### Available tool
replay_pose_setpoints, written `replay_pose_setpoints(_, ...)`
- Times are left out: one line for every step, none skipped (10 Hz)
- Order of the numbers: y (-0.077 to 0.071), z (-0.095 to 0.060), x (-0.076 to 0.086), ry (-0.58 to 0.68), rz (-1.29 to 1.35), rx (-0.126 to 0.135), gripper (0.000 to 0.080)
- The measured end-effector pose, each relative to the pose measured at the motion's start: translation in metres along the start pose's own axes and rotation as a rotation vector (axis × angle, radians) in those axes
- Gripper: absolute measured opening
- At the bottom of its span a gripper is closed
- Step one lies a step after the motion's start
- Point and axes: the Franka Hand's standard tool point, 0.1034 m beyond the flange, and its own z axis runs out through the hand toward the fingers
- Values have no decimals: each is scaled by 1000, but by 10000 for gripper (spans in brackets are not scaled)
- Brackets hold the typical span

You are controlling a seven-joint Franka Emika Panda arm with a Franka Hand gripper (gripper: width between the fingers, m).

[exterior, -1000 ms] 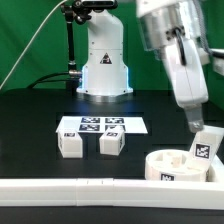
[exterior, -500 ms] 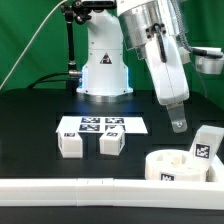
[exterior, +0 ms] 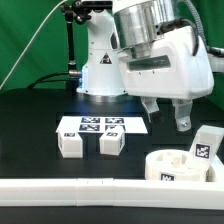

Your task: Assemble stool

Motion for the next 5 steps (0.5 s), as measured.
replay_pose_setpoints(0, 0, 0, -1, -54, 0, 649)
replay_pose_setpoints(1, 1, 1, 0, -139, 0, 649)
replay_pose_setpoints(1, 1, 1, 0, -187, -1, 649)
replay_pose_setpoints(1, 1, 2, 0, -280, -1, 649)
replay_pose_setpoints(1, 1, 2, 0, -347, -1, 649)
